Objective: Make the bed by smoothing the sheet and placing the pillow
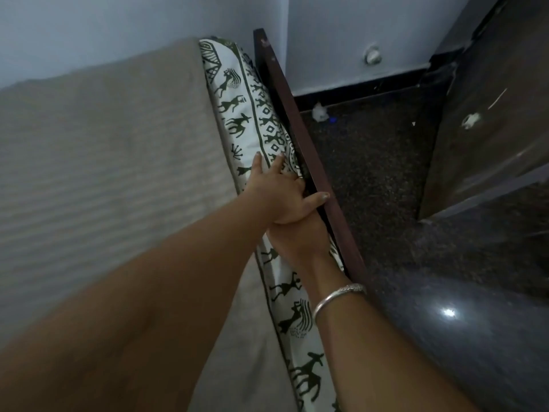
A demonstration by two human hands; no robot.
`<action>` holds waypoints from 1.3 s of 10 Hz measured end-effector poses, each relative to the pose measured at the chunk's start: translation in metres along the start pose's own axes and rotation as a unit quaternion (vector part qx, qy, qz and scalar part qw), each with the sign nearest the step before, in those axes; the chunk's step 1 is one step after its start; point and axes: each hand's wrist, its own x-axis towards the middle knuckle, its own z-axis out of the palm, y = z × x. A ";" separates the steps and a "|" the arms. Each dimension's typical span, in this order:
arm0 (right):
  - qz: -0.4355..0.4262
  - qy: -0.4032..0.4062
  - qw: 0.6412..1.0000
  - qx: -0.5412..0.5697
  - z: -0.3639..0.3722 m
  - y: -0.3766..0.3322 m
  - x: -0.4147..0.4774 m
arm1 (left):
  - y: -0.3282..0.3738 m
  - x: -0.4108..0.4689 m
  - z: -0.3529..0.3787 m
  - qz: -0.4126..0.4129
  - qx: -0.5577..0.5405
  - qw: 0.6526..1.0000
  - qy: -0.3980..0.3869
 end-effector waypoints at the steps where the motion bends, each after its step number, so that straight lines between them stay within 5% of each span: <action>1: 0.056 0.015 0.997 0.051 0.017 0.003 -0.003 | 0.006 0.004 0.005 -0.017 0.001 1.000 0.003; 3: 0.184 0.063 0.971 0.138 0.002 -0.023 -0.062 | 0.003 0.000 0.000 -0.024 0.066 0.997 -0.008; 5: 0.171 -0.028 0.964 0.203 0.006 -0.007 -0.044 | 0.031 -0.034 0.009 0.105 0.126 0.986 -0.012; 6: 0.190 0.000 0.961 0.201 0.006 -0.009 -0.069 | 0.034 -0.038 0.021 0.073 0.063 0.995 -0.035; 7: 0.231 0.042 0.957 0.171 0.008 -0.017 -0.128 | 0.043 -0.033 0.026 0.040 0.115 0.992 -0.039; 9: 0.275 0.023 0.925 0.262 0.010 -0.010 -0.147 | 0.073 -0.079 0.043 0.123 0.173 0.975 0.064; 11: 0.250 0.087 0.948 0.179 0.024 -0.022 -0.186 | 0.073 -0.108 0.054 0.139 0.112 0.983 0.037; 12: 0.238 0.036 0.957 0.165 0.010 -0.021 -0.197 | 0.075 -0.133 0.052 0.166 0.077 0.974 0.135; 13: 0.161 -0.012 0.974 0.160 -0.033 -0.031 -0.204 | 0.065 -0.181 0.049 0.138 0.015 0.981 0.139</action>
